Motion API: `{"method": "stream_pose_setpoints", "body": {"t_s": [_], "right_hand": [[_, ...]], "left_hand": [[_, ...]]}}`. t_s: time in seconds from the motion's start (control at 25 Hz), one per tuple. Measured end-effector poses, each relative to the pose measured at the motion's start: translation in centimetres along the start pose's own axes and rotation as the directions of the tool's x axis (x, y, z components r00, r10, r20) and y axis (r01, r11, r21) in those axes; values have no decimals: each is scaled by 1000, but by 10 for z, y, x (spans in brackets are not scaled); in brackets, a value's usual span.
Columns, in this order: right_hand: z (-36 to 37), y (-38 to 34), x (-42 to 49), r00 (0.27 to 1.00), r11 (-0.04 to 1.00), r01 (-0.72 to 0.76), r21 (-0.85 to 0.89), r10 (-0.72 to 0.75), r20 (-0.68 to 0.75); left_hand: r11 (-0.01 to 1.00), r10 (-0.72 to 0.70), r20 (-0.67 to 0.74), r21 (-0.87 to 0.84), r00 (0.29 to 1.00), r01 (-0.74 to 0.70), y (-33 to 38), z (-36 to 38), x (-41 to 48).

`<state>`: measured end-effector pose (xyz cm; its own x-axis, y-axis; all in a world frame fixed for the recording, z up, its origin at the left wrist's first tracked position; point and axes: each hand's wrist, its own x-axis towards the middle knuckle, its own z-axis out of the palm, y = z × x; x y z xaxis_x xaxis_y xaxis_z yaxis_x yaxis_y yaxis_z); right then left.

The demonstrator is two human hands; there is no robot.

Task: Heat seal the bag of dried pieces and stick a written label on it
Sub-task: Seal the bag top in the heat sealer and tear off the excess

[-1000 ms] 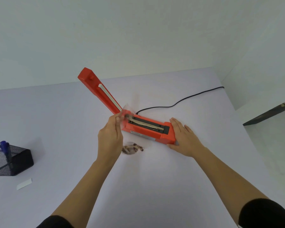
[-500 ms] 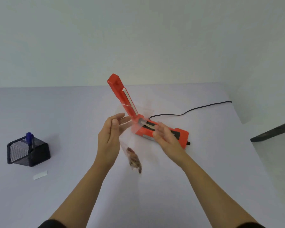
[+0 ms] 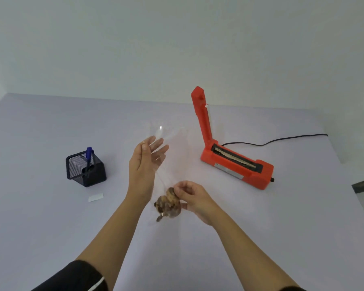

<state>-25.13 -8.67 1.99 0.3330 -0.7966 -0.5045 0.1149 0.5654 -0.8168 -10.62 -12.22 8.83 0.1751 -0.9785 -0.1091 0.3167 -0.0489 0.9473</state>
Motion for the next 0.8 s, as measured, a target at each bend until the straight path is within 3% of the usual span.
{"method": "stream_pose_setpoints", "body": {"t_s": [0.2, 0.4, 0.52, 0.64, 0.8], "right_hand": [[39, 46, -1, 982, 989, -64, -131, 40, -183], [71, 99, -3, 936, 933, -106, -344, -23, -351], [84, 109, -2, 920, 896, -111, -430, -70, -385], [85, 112, -3, 891, 867, -142, -478, -99, -443], [80, 116, -9, 849, 790, -196, -581, -160, -504]], "left_hand": [[980, -177, -165, 66, 970, 190, -33, -74, -5], [894, -255, -269, 301, 929, 333, -78, -125, -9], [747, -192, -277, 581, 941, 324, -95, -143, -2], [656, -173, -184, 711, 968, 252, -100, -145, 9], [460, -153, -75, 877, 985, 138, -108, -142, 14]]}}
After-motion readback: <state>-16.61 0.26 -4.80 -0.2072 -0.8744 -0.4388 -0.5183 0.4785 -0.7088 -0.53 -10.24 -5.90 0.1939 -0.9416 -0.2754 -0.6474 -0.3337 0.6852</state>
